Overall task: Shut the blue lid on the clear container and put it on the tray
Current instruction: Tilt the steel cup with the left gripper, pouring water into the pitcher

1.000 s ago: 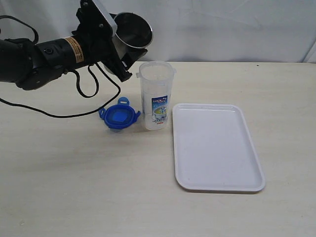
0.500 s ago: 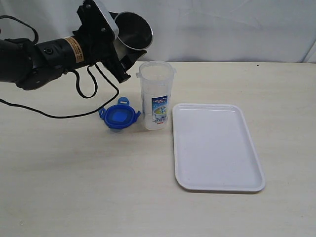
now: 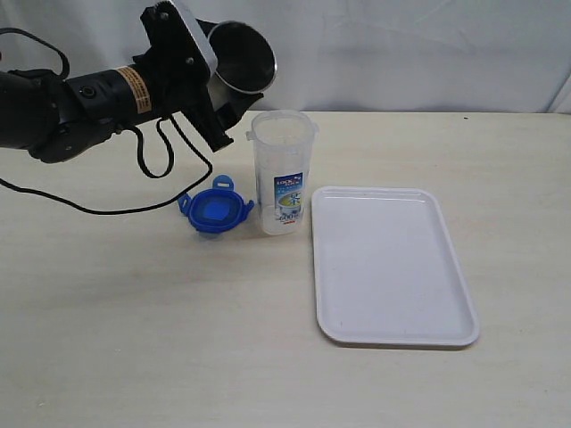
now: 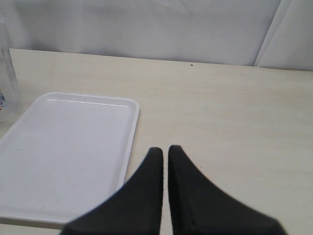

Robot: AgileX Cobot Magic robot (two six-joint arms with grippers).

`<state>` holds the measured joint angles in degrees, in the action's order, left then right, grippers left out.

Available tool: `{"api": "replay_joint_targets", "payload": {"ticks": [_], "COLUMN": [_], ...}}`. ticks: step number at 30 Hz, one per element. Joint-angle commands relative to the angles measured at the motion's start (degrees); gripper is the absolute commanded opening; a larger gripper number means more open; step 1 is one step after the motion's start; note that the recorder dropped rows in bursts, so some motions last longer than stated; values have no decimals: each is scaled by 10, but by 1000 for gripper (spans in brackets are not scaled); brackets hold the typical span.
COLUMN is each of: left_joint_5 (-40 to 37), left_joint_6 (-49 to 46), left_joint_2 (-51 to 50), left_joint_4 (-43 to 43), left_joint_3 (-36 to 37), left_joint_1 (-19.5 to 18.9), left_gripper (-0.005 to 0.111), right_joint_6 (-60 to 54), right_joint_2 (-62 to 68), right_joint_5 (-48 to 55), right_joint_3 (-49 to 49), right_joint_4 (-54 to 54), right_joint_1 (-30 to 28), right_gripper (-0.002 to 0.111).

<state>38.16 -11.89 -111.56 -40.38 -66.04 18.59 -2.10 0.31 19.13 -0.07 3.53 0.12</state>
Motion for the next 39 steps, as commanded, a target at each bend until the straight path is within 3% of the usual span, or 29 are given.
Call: {"api": "replay_joint_targets", "payload": {"ticks": [1,22,39], "left_joint_5": [45,73,79], "left_joint_6": [-16,90,119], "left_joint_2": [10,10,10], "left_joint_4": [17,18,-54], "left_joint_3": [-10,-10,-10], "left_joint_1": [2,2,2], "left_gripper": [0,0,0], "right_joint_6": [0,0,0], "right_joint_2": [-3,-3,-3], "right_joint_5": [2,2,2], "right_joint_3": [1,1,1], "right_joint_4": [-1,-1,-1], "right_joint_1": [0,0,0], "right_gripper": [4,4,4]}}
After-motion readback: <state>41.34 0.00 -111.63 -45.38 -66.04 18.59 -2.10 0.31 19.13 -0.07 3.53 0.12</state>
